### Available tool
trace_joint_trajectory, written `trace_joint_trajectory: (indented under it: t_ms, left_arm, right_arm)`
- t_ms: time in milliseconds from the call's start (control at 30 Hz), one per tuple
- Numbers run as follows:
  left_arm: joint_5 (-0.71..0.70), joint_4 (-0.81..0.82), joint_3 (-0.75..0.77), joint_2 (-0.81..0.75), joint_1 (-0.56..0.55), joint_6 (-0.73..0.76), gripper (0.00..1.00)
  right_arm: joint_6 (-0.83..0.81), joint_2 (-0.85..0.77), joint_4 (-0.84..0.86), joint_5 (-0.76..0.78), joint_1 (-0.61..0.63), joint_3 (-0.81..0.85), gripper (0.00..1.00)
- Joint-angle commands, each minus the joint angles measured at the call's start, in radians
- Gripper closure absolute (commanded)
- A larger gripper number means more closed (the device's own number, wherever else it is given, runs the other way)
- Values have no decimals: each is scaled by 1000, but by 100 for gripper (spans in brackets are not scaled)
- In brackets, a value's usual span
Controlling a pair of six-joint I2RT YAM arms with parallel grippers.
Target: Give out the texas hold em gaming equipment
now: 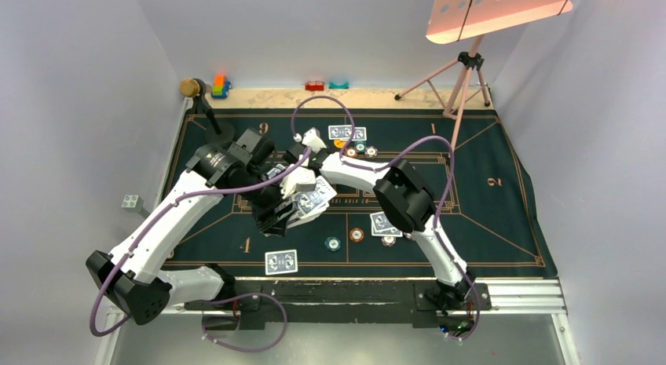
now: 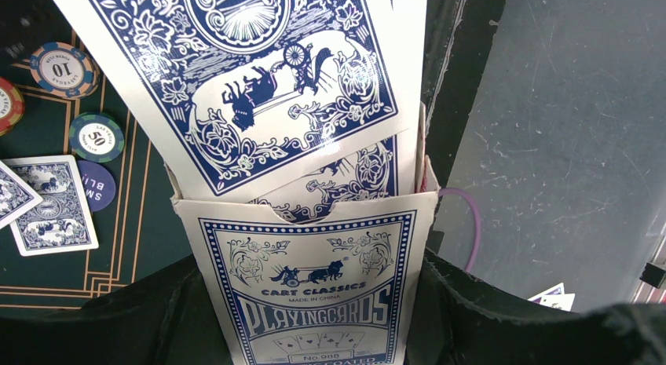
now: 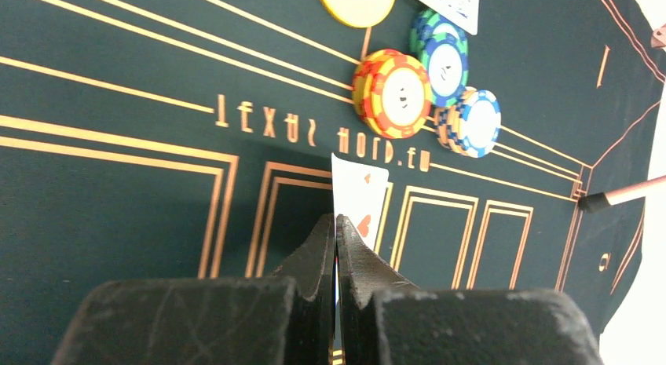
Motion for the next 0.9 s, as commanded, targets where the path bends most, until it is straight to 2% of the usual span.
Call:
trace_joint_trajectory:
  t_ms: [0, 133, 233, 333, 400, 533, 733, 867]
  left_arm:
    - [24, -3, 16, -21, -1, -9, 100]
    - [23, 2, 10, -19, -1, -10, 100]
    - [20, 2, 11, -20, -1, -11, 100]
    - [21, 2, 9, -26, -1, -9, 100]
    - [22, 2, 8, -25, -1, -8, 100]
    - [21, 2, 7, -26, -1, -5, 100]
    - [19, 2, 3, -30, -1, -3, 100]
    - [18, 5, 1, -31, -1, -3, 100]
  right_arm:
    - [46, 26, -2, 3, 17, 71, 100]
    - [62, 33, 24, -97, 17, 73, 95]
    - [73, 25, 41, -161, 18, 70, 86]
    - [82, 22, 45, -210, 17, 73, 63]
    - [85, 12, 58, -243, 17, 62, 50]
    - [86, -23, 96, -338, 16, 35, 39]
    - [95, -81, 113, -477, 1, 37, 36]
    - [156, -175, 119, -558, -86, -16, 37]
